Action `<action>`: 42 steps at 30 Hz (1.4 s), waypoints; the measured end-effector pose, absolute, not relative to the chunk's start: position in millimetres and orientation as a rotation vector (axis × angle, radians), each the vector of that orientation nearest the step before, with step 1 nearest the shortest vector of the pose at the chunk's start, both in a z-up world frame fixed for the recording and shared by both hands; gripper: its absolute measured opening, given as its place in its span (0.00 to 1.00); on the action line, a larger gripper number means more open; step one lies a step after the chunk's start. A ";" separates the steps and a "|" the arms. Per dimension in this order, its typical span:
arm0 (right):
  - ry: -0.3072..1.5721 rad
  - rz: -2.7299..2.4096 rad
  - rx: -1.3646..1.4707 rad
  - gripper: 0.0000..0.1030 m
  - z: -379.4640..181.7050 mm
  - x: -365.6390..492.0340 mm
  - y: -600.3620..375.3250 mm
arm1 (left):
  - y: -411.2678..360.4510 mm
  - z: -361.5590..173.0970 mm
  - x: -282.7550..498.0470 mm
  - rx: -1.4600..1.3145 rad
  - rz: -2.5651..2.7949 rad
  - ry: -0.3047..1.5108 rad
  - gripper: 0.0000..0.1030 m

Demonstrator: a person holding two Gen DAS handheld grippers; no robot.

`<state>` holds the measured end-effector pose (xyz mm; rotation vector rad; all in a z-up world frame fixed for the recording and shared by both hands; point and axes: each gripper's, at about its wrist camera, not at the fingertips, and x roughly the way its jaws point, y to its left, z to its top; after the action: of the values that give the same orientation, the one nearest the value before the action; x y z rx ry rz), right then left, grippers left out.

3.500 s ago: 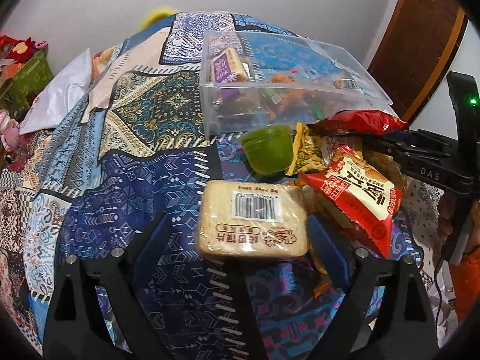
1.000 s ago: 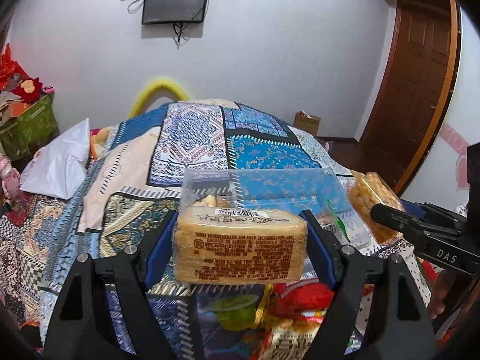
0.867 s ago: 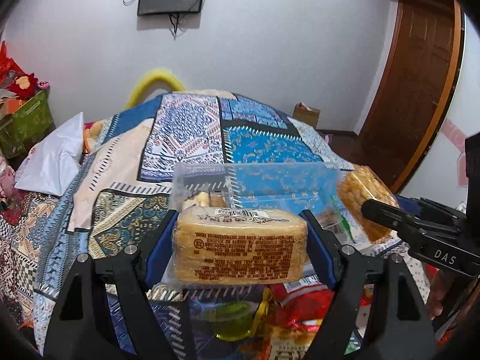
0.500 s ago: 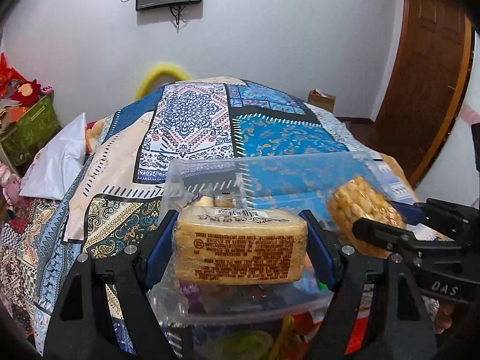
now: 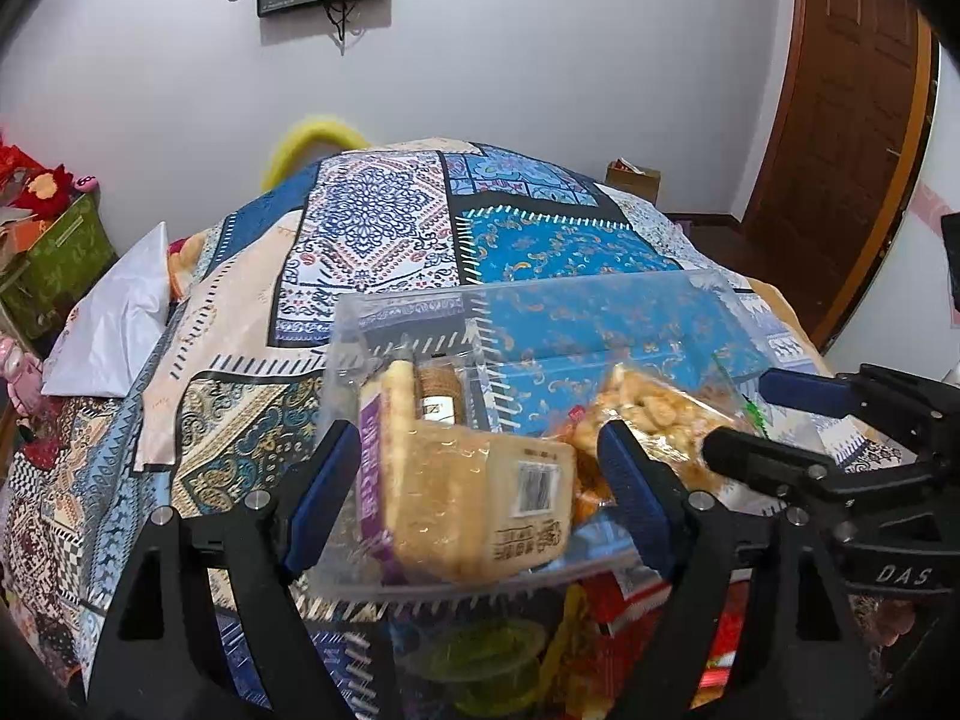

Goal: Organize snacks
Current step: 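Lower the bread cake into the clear box with the left gripper while the right drops the nut brittle in, then grasp the red snack bag with the left gripper while the right grasps the green packet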

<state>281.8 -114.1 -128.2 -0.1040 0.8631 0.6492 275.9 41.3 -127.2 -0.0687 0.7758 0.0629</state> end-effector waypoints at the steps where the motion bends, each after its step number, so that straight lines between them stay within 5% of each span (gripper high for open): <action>1: 0.855 0.642 -0.108 0.60 -124.7 278.1 -116.6 | 42.3 -124.2 271.8 -0.073 0.062 0.773 0.79; 16: 0.794 0.600 -0.090 0.68 -98.2 211.7 -150.6 | 40.8 -106.4 191.9 -0.094 0.032 0.794 0.79; 34: 0.987 0.631 -0.107 0.68 -180.3 174.3 -132.8 | 11.7 -143.6 144.6 -0.080 -0.070 0.896 0.79; 42: 1.014 0.687 -0.057 0.39 -188.1 174.6 -132.2 | 3.2 -149.8 158.1 -0.097 -0.103 0.916 0.79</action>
<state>174.6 -132.2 -188.1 -0.0573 1.0138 0.6870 158.1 3.2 -149.8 -0.0973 0.9162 -0.1033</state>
